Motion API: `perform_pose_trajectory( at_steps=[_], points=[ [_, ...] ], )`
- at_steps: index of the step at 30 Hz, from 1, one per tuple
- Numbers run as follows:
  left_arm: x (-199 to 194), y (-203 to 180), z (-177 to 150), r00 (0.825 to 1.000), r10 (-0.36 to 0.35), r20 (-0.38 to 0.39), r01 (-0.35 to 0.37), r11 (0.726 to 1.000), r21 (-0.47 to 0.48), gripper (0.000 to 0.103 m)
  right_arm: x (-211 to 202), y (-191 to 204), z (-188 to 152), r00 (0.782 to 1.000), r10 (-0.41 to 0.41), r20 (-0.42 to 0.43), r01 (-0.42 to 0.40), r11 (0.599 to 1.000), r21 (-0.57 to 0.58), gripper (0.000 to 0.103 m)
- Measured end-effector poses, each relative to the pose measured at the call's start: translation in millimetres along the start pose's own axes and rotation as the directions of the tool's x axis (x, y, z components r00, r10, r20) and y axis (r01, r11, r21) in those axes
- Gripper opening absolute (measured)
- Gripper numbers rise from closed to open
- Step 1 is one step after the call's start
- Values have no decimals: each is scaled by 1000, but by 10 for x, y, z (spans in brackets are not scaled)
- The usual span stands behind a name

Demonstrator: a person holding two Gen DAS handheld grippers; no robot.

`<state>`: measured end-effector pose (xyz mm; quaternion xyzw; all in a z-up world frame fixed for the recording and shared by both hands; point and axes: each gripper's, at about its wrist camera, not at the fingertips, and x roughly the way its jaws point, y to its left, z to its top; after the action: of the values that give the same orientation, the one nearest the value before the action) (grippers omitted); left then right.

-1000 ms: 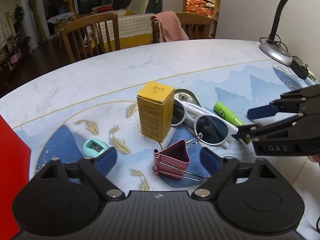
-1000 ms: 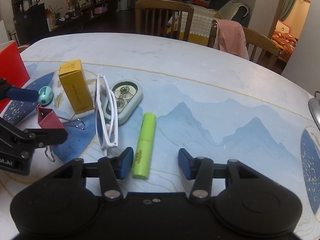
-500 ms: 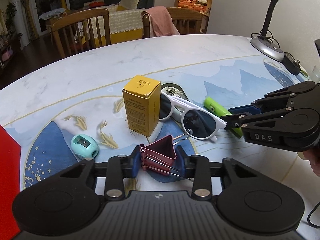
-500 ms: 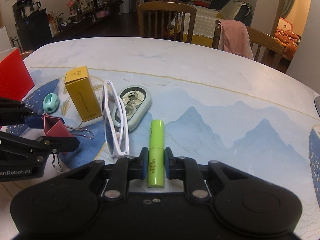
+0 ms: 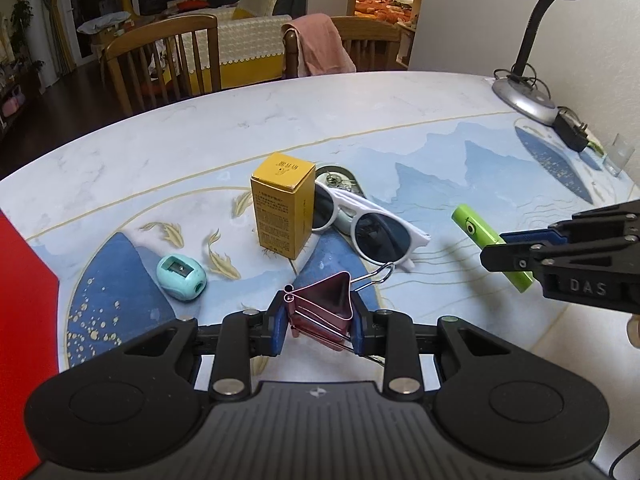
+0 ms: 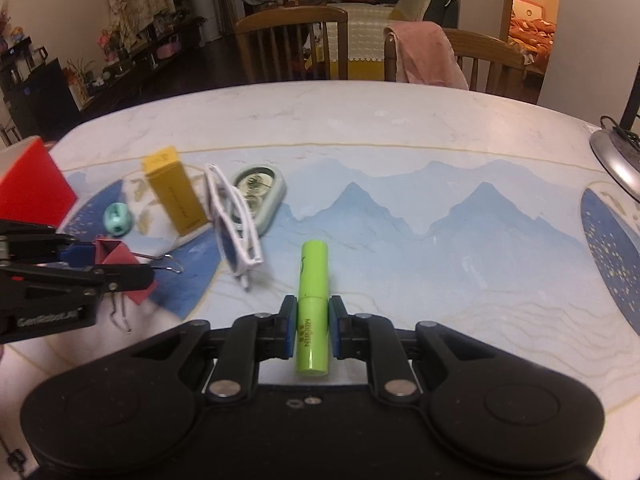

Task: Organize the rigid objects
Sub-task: 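Carry the binder clip and green tube with both grippers into the box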

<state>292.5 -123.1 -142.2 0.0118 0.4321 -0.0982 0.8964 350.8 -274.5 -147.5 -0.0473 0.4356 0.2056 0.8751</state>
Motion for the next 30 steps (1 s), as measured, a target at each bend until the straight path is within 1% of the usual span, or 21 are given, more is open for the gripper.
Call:
perform_pose_trajectory(
  at_steps=[9, 19, 26, 30],
  points=[
    [-436, 36, -6, 1000, -8, 9, 9, 1000, -18, 30, -519, 210, -9, 999, 28, 38, -29, 999, 20, 15],
    [-1018, 250, -40, 998, -4, 56, 7, 999, -43, 30, -1045, 641, 89, 992, 62, 109, -59, 998, -35, 15],
    [-1334, 504, -149, 998, 6, 61, -1, 997, -77, 30, -1211, 1041, 139, 986, 114, 125, -105, 991, -80, 15],
    [-1503, 693, -235, 998, 19, 60, -14, 996, -91, 30, -1240, 1276, 158, 982, 139, 126, -128, 987, -94, 15]
  ],
)
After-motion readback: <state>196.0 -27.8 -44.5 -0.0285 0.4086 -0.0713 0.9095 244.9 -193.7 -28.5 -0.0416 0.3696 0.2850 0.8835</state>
